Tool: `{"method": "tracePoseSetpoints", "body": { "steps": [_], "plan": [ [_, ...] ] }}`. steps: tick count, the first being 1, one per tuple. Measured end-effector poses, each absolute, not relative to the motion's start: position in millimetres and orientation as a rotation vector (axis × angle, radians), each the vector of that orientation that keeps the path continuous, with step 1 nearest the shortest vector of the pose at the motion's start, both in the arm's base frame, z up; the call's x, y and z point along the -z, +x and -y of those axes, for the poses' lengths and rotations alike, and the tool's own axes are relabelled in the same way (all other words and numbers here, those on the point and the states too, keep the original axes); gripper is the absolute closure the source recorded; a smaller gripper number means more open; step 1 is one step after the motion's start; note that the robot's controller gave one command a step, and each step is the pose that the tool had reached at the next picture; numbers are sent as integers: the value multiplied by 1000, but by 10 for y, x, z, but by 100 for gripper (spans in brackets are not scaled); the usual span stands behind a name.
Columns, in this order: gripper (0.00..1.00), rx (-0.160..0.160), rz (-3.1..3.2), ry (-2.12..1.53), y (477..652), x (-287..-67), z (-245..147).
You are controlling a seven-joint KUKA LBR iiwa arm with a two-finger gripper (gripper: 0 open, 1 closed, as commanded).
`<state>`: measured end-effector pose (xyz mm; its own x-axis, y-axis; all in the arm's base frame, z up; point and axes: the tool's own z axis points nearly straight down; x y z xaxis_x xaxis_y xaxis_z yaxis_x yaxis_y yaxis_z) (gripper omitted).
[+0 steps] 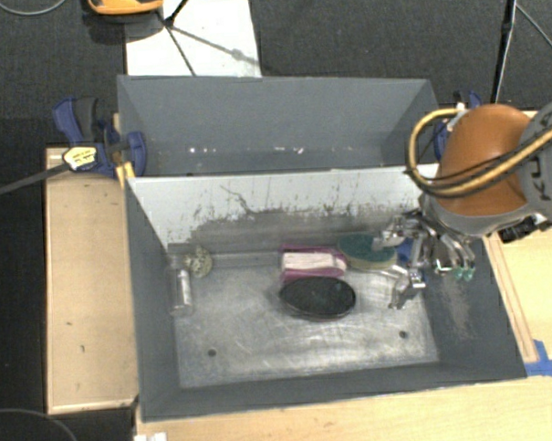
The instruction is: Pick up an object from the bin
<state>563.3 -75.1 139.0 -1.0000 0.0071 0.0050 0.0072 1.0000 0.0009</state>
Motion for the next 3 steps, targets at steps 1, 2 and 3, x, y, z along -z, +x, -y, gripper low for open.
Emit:
{"method": "tracePoseSetpoints", "body": {
  "steps": [1,2,3],
  "plan": [
    [0,1,3143,160,5625,-733,-70],
    [0,0,3104,491,5328,-844,-172],
    [0,1,3077,672,5131,-732,-1173]
  ]
}}
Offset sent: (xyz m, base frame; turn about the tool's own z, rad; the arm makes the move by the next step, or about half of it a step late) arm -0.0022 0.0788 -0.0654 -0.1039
